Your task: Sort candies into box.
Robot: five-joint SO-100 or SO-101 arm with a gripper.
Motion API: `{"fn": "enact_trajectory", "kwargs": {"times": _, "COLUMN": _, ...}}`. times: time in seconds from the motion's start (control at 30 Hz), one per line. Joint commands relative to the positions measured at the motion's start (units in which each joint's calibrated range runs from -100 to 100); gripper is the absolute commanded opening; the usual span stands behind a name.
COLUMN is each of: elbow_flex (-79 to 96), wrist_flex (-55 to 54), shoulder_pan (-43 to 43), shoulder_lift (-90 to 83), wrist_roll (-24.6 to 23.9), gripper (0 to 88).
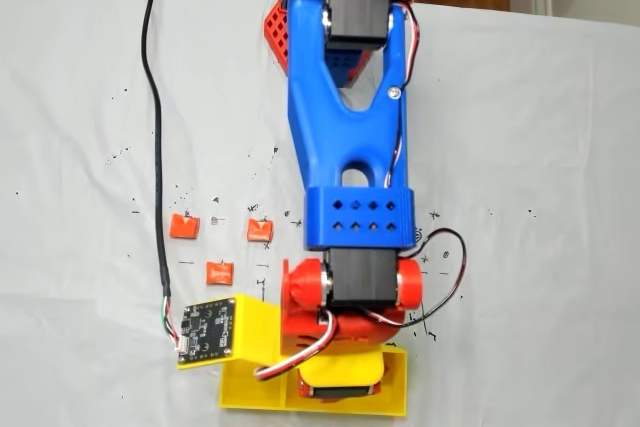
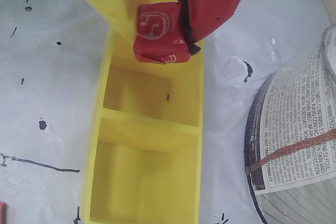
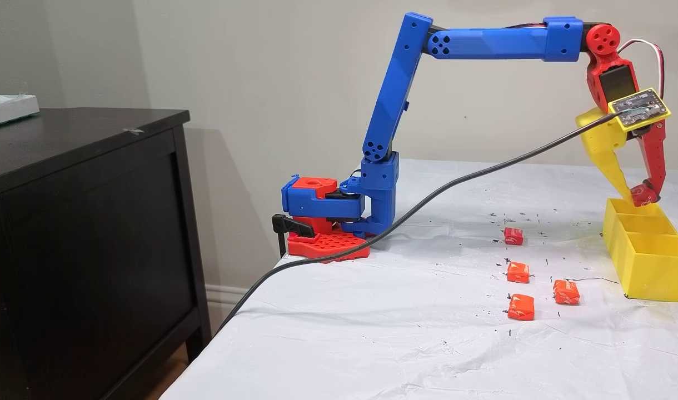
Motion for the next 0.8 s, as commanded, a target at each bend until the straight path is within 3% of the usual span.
{"fn": "enact_trajectory", "kwargs": {"times": 0.0, "elbow_flex": -4.8, "wrist_flex": 0.1, "shoulder_pan": -0.2, "shoulder_lift": -2.1, "wrist_roll": 0.2, "gripper": 0.2}}
{"fn": "enact_trajectory", "kwargs": {"times": 0.6, "elbow_flex": -8.1, "wrist_flex": 0.6, "shoulder_pan": 0.4, "shoulder_lift": 1.2, "wrist_roll": 0.1, "gripper": 0.2}}
{"fn": "enact_trajectory", "kwargs": {"times": 0.67, "elbow_flex": -8.7, "wrist_flex": 1.0, "shoulder_pan": 0.4, "shoulder_lift": 1.6, "wrist_roll": 0.2, "gripper": 1.4}}
{"fn": "enact_trajectory", "kwargs": {"times": 0.77, "elbow_flex": -8.7, "wrist_flex": 1.3, "shoulder_pan": 0.4, "shoulder_lift": 1.7, "wrist_roll": 0.2, "gripper": 11.5}}
